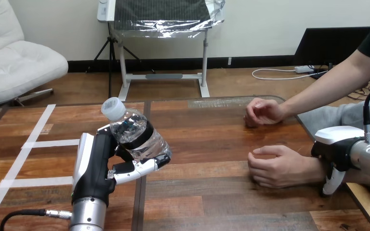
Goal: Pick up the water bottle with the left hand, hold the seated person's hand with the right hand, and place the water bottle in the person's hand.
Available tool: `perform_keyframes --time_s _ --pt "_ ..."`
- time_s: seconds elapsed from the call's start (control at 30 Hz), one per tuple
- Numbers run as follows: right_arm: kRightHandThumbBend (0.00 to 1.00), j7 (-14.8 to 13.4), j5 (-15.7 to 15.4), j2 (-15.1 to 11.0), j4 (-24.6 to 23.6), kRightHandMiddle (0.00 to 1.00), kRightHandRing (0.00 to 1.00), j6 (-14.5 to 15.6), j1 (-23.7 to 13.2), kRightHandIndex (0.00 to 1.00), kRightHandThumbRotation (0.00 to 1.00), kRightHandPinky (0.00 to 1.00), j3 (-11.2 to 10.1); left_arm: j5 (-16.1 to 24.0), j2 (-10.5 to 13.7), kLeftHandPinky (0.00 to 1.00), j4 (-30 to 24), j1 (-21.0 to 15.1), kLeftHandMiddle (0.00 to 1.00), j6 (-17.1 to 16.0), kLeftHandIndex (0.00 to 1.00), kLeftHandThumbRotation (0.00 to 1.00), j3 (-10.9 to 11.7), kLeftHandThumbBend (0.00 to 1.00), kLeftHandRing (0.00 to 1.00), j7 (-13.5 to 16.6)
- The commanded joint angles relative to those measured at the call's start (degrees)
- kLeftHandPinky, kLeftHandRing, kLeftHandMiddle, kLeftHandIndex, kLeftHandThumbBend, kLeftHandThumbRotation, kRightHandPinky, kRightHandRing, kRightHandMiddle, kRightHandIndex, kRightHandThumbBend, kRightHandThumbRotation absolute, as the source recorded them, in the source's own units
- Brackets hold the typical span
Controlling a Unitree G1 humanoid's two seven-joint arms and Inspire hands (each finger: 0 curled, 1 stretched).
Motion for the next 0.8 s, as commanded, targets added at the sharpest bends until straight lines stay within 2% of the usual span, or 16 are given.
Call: perform_keyframes --time_s 0.0,0.17,0.4,0.5,0.7,0.77 --pt "0.64 0.0 0.0 3.1 2.3 0.64 0.56 -1.9 -0.6 0.63 0.01 0.47 3.1 0.5 0.5 0.37 -4.3 -2.4 0.44 -0.4 0.51 0.00 0.8 0.56 0.39 0.4" --pt "0.64 -1.8 -0.9 2.9 3.0 0.62 0.53 -3.8 -0.8 0.62 0.02 0.43 4.4 0.1 0.2 0.37 -4.5 -2.3 0.44 0.0 0.51 0.00 1.0 0.57 0.39 0.4" --pt "0.65 -3.8 -0.6 3.4 3.9 0.60 0.50 -3.9 -0.7 0.61 0.05 0.40 4.8 0.6 0.6 0.37 -4.2 -2.3 0.44 -0.6 0.51 0.00 1.1 0.57 0.39 0.7" --pt "0.66 -6.1 -1.0 3.3 3.9 0.60 0.49 -4.6 -0.3 0.63 0.05 0.39 5.1 0.5 0.7 0.37 -4.1 -2.3 0.44 -0.7 0.51 0.00 1.2 0.57 0.39 0.7" --pt "0.68 -8.2 -0.1 3.6 3.6 0.56 0.45 -3.9 0.3 0.65 0.02 0.34 4.8 -0.3 0.6 0.38 -4.1 -2.3 0.44 -0.8 0.51 0.00 1.5 0.57 0.40 0.2" --pt "0.68 -9.3 1.3 3.8 4.0 0.55 0.43 -4.3 0.7 0.64 0.02 0.32 3.9 -0.4 0.6 0.38 -4.1 -2.3 0.44 -0.8 0.51 0.00 1.5 0.57 0.40 0.1"
